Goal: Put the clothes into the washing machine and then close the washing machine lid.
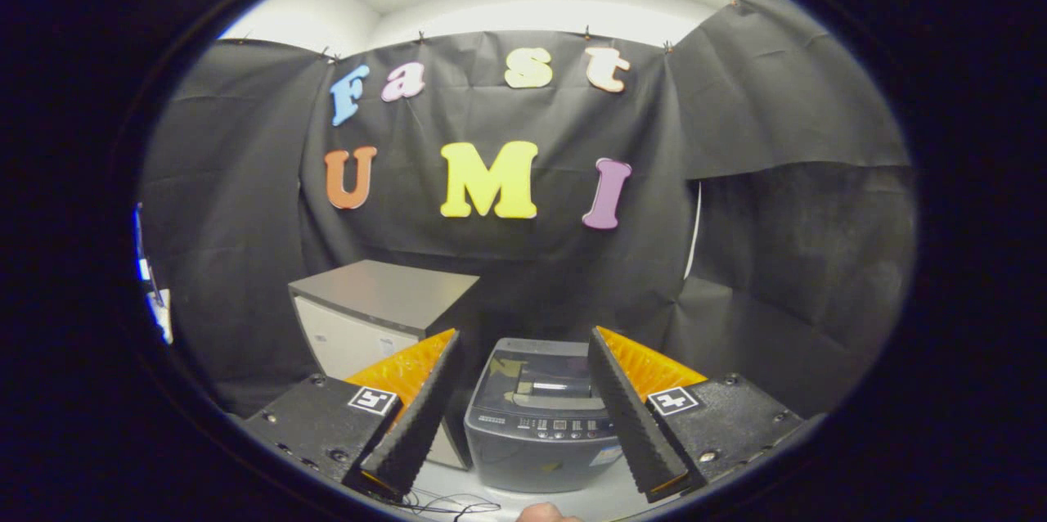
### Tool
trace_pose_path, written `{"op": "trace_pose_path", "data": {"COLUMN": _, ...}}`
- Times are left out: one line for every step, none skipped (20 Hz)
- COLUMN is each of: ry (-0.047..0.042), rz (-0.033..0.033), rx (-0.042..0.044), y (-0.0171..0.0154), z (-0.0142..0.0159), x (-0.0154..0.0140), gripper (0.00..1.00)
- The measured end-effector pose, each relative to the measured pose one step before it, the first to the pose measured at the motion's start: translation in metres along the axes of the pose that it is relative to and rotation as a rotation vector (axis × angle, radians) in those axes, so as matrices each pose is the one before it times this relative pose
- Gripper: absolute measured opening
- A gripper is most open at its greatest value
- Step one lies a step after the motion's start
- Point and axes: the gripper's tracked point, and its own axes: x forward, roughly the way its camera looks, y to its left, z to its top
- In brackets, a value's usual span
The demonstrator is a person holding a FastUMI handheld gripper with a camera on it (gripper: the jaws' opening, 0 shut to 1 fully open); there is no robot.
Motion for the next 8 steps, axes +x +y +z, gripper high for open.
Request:
{"op": "trace_pose_path", "data": {"ry": -0.00785, "rz": 0.01000, "rx": -0.01287, "y": -0.00277, "z": -0.00167, "x": -0.01421, "gripper": 0.97}}
{"op": "trace_pose_path", "data": {"ry": -0.00931, "rz": 0.01355, "rx": -0.00649, "y": -0.00165, "z": -0.00083, "x": -0.01678, "gripper": 0.97}}
{"op": "trace_pose_path", "data": {"ry": -0.01434, "rz": 0.01668, "rx": -0.00067, "y": 0.00148, "z": 0.00362, "x": -0.01314, "gripper": 0.97}}
{"op": "trace_pose_path", "data": {"ry": -0.01097, "rz": 0.01051, "rx": 0.00336, "y": -0.00028, "z": 0.00346, "x": -0.01170, "gripper": 0.97}}
{"op": "trace_pose_path", "data": {"ry": -0.00390, "rz": 0.01098, "rx": 0.00534, "y": -0.00116, "z": -0.00049, "x": -0.01142, "gripper": 0.97}}
{"op": "trace_pose_path", "data": {"ry": -0.00540, "rz": 0.00626, "rx": 0.00983, "y": -0.00215, "z": -0.00069, "x": -0.00978, "gripper": 0.97}}
{"op": "trace_pose_path", "data": {"ry": -0.00290, "rz": 0.00988, "rx": 0.00810, "y": -0.00242, "z": -0.00003, "x": -0.00840, "gripper": 0.96}}
{"op": "trace_pose_path", "data": {"ry": 0.00000, "rz": 0.00366, "rx": 0.00375, "y": -0.00234, "z": -0.00187, "x": -0.00701, "gripper": 0.96}}
